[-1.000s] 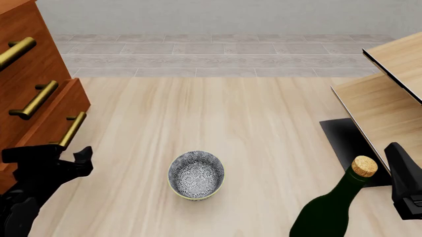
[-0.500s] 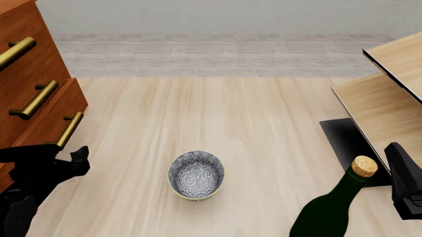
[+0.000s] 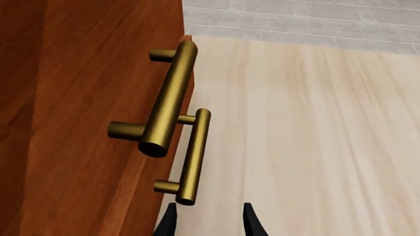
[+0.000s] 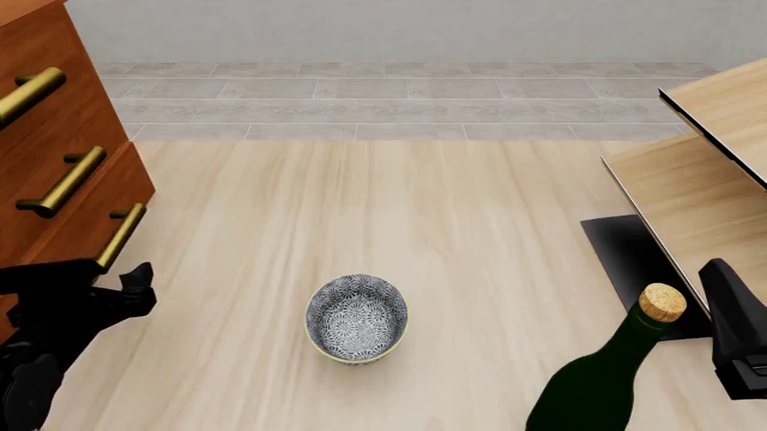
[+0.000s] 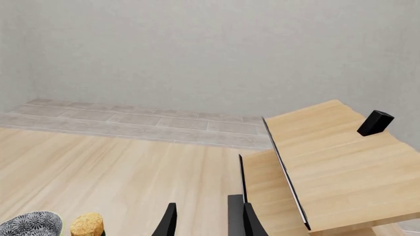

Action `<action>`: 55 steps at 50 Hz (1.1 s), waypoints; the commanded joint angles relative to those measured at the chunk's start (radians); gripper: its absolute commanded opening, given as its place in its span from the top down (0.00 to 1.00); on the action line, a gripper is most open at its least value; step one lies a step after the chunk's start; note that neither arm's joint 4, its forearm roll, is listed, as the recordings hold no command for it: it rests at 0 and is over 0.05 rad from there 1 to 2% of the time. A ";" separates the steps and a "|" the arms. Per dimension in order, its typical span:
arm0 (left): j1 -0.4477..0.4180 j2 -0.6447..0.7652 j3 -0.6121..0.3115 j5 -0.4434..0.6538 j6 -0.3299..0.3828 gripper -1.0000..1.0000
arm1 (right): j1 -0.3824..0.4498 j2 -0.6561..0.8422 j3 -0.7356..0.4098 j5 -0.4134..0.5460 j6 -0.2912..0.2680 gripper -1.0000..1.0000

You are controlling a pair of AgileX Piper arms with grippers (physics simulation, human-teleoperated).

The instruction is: Close the bottom drawer of the cabinet.

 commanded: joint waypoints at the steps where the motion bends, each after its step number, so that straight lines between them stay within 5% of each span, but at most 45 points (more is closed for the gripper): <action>1: 0.034 -0.009 0.003 -0.002 0.005 0.00 | 0.000 0.000 0.001 -0.001 -0.001 0.00; 55: 0.081 -0.002 -0.003 -0.002 0.079 0.00 | 0.004 0.000 -0.001 0.002 0.001 0.00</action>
